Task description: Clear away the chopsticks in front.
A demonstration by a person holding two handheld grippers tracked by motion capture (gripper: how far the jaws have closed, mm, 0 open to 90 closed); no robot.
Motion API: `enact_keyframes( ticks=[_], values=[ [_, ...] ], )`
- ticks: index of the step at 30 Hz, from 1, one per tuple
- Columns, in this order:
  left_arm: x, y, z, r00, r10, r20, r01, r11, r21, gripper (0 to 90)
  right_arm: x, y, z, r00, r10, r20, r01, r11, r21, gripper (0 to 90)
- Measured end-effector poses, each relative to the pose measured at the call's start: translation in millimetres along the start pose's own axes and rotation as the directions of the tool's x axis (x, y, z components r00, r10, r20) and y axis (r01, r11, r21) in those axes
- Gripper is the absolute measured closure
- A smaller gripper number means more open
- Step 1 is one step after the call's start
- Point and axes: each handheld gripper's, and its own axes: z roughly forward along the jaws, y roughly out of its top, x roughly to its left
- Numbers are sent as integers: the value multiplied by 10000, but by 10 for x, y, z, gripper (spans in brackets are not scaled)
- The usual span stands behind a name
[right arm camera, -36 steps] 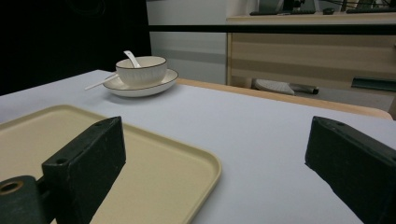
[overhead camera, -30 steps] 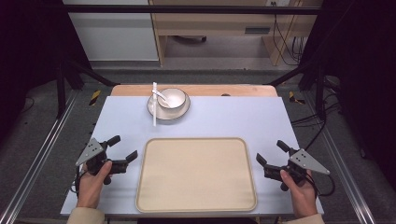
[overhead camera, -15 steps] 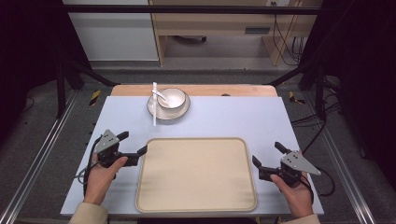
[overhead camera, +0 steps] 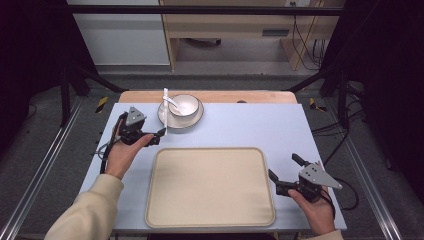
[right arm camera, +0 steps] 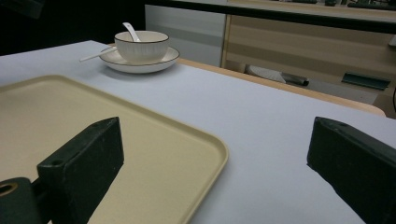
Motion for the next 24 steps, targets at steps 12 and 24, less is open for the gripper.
enact_keyframes(
  ticks=[12, 24],
  values=[
    [107, 297, 166, 9993, 32, -363, -22, 9997, 262, 177, 13, 8, 3, 9999, -50, 133, 50, 10000, 10, 37],
    [287, 282, 401, 9909, -920, -980, 971, 9941, 492, 250, 30, 14, 13, 9997, -169, 169, 168, 9998, 54, 40]
  ],
)
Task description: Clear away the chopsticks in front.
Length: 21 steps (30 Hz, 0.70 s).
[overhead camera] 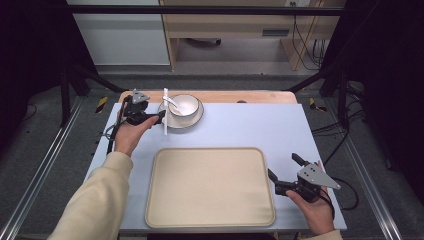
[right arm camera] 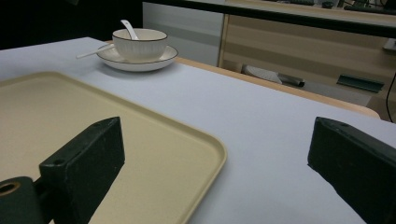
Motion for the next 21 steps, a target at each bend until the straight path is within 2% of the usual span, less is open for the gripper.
enact_keyframes(
  ticks=[4, 8, 11, 16, 21],
  values=[
    [34, -21, 55, 9996, -11, -290, 15, 9999, 129, 279, -1, -4, -2, 9999, -108, 19, 108, 9999, 26, 40],
    [49, -29, 80, 9992, -120, -374, 124, 9999, 109, 302, -9, -5, -5, 10000, -49, 65, 49, 10000, 19, 41],
    [46, -30, 95, 9992, -148, -367, 153, 9998, 153, 328, -2, -4, -2, 10000, -29, 44, 29, 10000, 78, 41],
    [31, -54, 168, 9992, -93, -378, 113, 9985, 532, 396, 3, -5, 4, 9999, -101, 0, 101, 9999, 81, 41],
    [2, -63, 254, 9989, -315, -348, 334, 9978, 565, 438, -1, -7, 5, 10000, -58, -22, 59, 9999, 131, 42]
  ],
)
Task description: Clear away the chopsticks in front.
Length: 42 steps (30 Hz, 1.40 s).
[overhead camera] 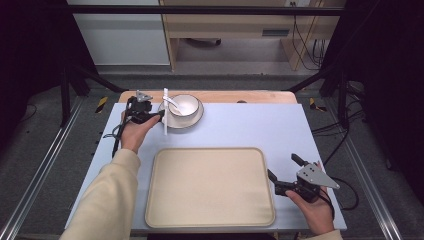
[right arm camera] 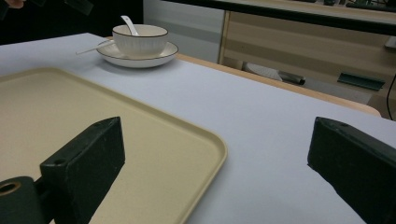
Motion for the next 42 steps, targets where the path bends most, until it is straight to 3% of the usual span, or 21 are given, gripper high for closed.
enact_keyframes(
  ticks=[4, 18, 23, 36, 42],
  values=[
    [8, -26, 91, 9996, -165, -220, 170, 9996, 228, 482, 6, 2, 2, 10000, -13, -35, 13, 10000, 11, 43],
    [9, -140, 353, 9969, -776, 128, 765, 9944, 725, 628, 11, -3, 12, 10000, 11, -94, -10, 9999, 135, 45],
    [8, -162, 404, 9960, -891, 6, 887, 9925, 841, 672, 8, -4, 13, 9999, 19, -110, -18, 9999, 137, 46],
    [19, -224, 520, 9964, -820, -213, 838, 9908, 1064, 711, 2, -9, 12, 9999, 42, -95, -40, 9998, 195, 49],
    [34, -239, 549, 9938, -1095, -196, 1110, 9885, 1031, 729, 2, -13, 16, 9999, 34, -95, -32, 9997, 231, 50]
  ],
)
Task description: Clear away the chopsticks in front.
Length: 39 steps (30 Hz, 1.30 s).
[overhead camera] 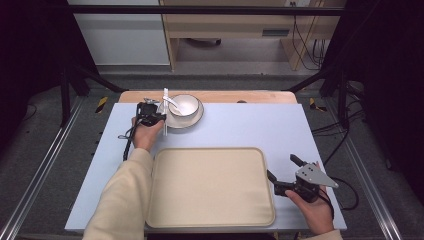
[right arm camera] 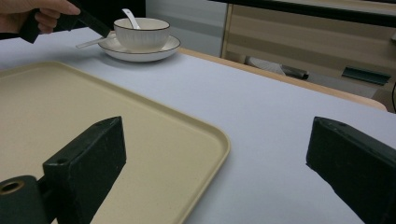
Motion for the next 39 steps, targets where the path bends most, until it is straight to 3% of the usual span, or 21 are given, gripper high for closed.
enact_keyframes(
  ticks=[9, 18, 26, 30, 39],
  values=[
    [-5, -25, 76, 9977, -679, -20, 679, 9977, -40, 780, 1, -7, 6, 10000, 23, -2, -23, 10000, 47, 51],
    [-49, -24, 136, 9918, -1161, -535, 1148, 9930, -264, 792, 7, -10, 15, 10000, -7, -65, 7, 10000, 98, 52],
    [-74, -35, 176, 9820, -1726, -762, 1701, 9847, -381, 802, 11, -11, 22, 9999, 4, -154, -3, 9999, 121, 55],
    [-61, -43, 169, 9742, -2110, -802, 2075, 9769, -505, 837, 11, -11, 21, 9998, -3, -177, 5, 9999, 122, 56],
    [-23, -49, 54, 9720, -2118, -1021, 2049, 9760, -742, 852, 6, -11, 23, 9998, -6, -186, 8, 9999, 143, 56]
  ],
)
